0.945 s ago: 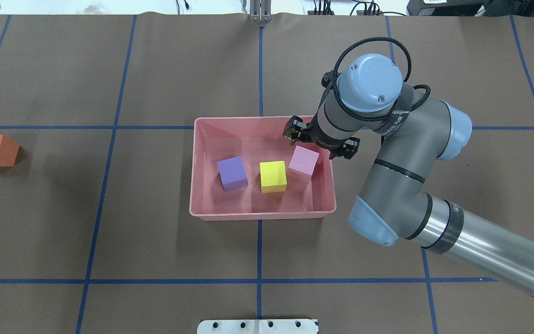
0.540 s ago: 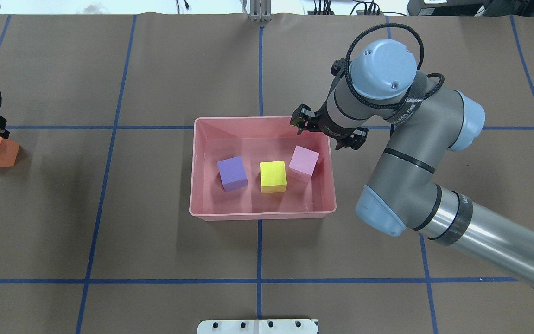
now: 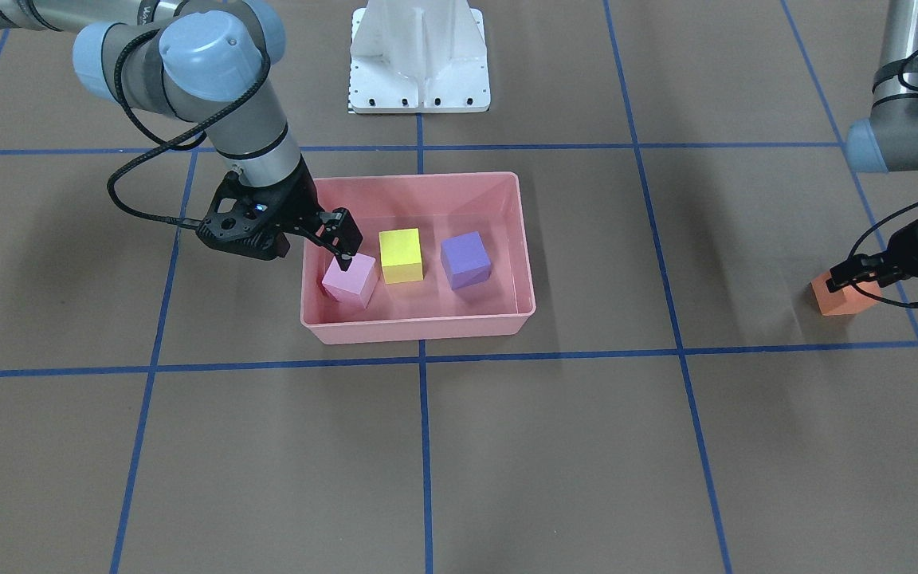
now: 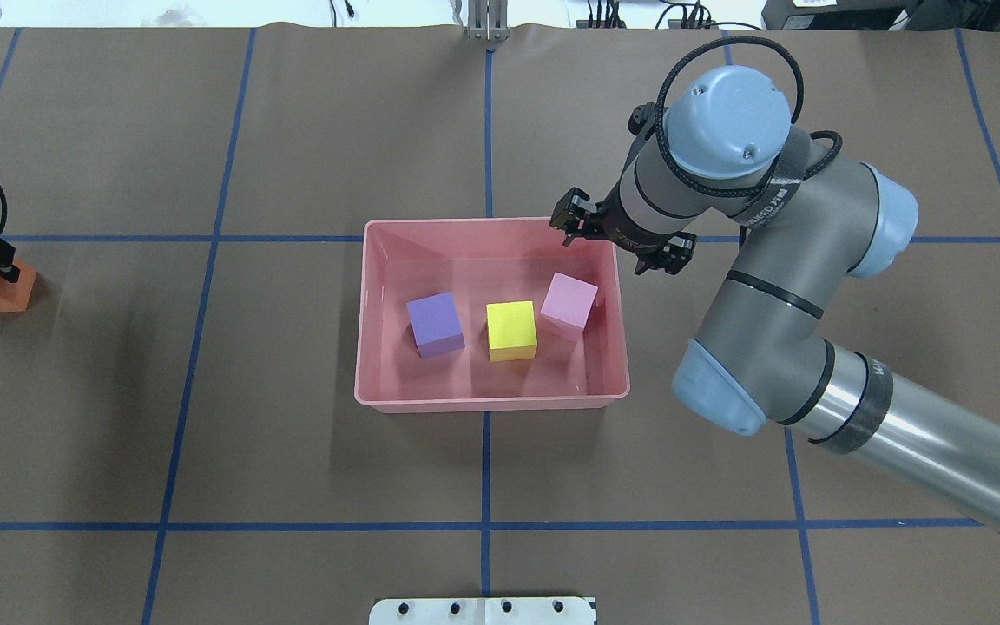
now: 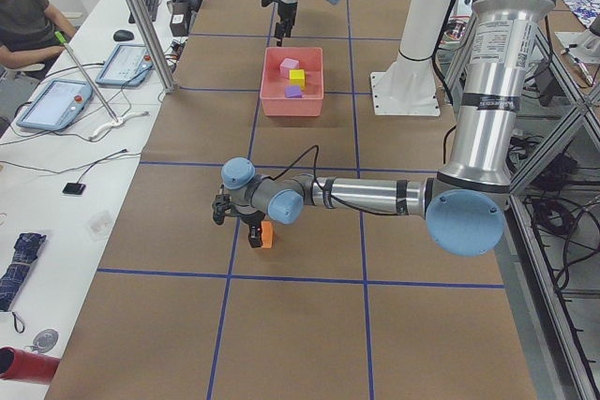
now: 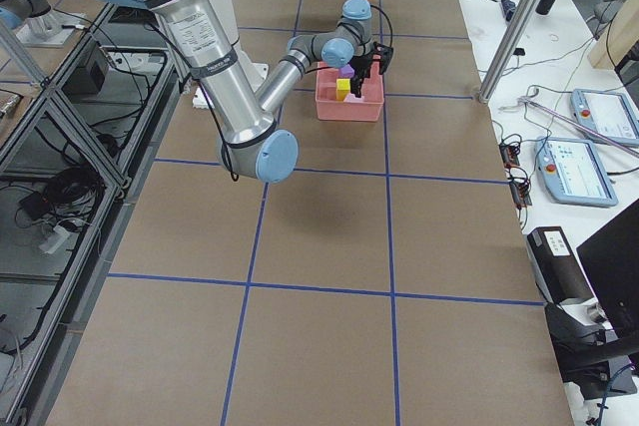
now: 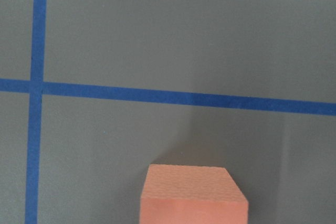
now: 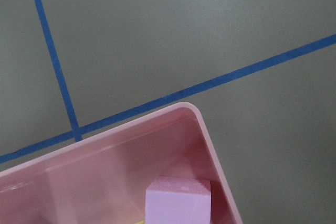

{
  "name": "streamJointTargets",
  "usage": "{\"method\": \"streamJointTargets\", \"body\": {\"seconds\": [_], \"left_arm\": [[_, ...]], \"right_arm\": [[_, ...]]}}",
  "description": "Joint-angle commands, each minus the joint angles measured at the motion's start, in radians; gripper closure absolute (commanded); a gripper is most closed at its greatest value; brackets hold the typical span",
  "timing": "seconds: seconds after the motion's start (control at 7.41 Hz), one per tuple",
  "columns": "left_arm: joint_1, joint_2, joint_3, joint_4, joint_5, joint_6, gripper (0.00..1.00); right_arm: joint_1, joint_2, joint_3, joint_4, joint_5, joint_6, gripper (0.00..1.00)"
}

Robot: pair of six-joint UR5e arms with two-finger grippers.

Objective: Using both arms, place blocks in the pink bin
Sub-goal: 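Release the pink cube with the right gripper while the left gripper grasps the orange cube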

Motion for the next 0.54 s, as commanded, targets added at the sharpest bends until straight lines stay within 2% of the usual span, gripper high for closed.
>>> {"method": "streamJointTargets", "body": {"seconds": [0.0, 0.14, 0.27, 0.4], "left_arm": [[0.019, 0.001, 0.012, -0.002, 0.003, 0.001, 0.17], [0.019, -0.001, 0.011, -0.002, 0.001, -0.002, 0.69], [0.019, -0.016, -0.006, -0.001, -0.008, -0.037, 1.0], [0.019, -0.025, -0.093, 0.011, -0.034, -0.119, 1.0]], "right_arm": [[0.019, -0.023, 0.03, -0.002, 0.006, 0.0, 0.0], [0.048, -0.026, 0.047, -0.041, 0.042, -0.009, 0.0], [0.103, -0.035, 0.072, -0.078, 0.058, -0.069, 0.0], [0.116, -0.113, 0.13, -0.098, 0.061, -0.159, 0.0]]}}
